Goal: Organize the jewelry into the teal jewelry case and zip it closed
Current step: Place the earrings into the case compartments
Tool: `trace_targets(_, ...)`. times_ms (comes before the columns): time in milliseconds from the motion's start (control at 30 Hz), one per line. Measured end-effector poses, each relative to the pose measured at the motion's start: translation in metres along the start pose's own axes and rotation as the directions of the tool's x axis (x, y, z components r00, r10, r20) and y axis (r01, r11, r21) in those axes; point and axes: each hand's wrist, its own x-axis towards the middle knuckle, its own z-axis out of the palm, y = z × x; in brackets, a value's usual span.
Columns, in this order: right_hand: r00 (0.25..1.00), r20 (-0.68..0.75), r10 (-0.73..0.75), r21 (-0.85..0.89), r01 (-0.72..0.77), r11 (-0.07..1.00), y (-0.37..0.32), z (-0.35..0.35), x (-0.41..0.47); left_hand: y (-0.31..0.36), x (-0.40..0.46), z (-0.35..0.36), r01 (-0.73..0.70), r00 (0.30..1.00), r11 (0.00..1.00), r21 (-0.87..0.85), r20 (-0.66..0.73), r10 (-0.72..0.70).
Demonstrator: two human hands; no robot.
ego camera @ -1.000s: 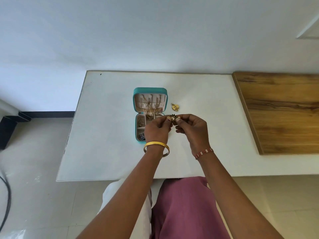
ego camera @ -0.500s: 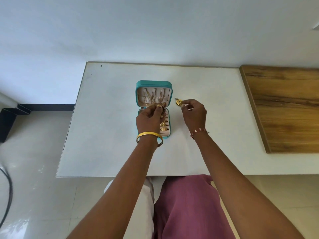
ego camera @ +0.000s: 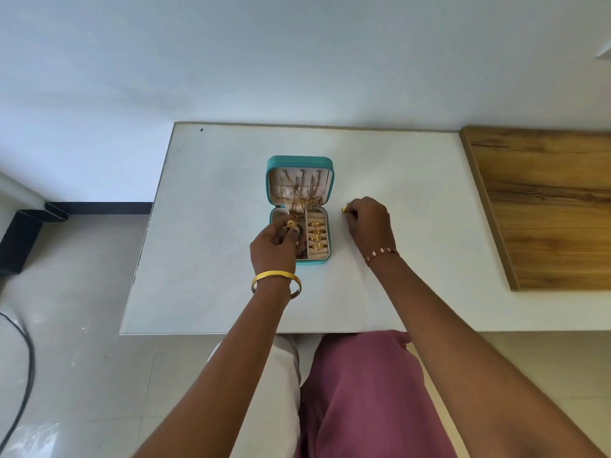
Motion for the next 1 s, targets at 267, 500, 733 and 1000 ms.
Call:
trace_targets(267, 0.996, -0.083, 0.026, 0.402, 0.009, 0.916, -0.061, -0.020, -0.037, -0.008, -0.005, -0.029, -0.010, 0.999, 0.999, -0.053, -0.054, 0.007)
trace_targets(500, 0.996, 0.089, 0.007, 0.277, -0.031, 0.960, -0.081, -0.004, -0.022, -0.001, 0.001, -0.040, -0.047, 0.997, 0.996, -0.070, -0.065, 0.042)
trace_targets(733, 0.983, 0.172, 0.067, 0.202, -0.101, 0.974, -0.079, 0.006, -0.002, -0.003, 0.005, -0.042, -0.016, 0.998, 0.997, -0.078, -0.060, 0.011)
trace_targets(1000, 0.968, 0.143, 0.206, 0.433, -0.249, 0.867, -0.074, -0.015, -0.013, -0.003, 0.002, -0.042, 0.002, 0.999, 0.999, -0.044, -0.033, -0.003)
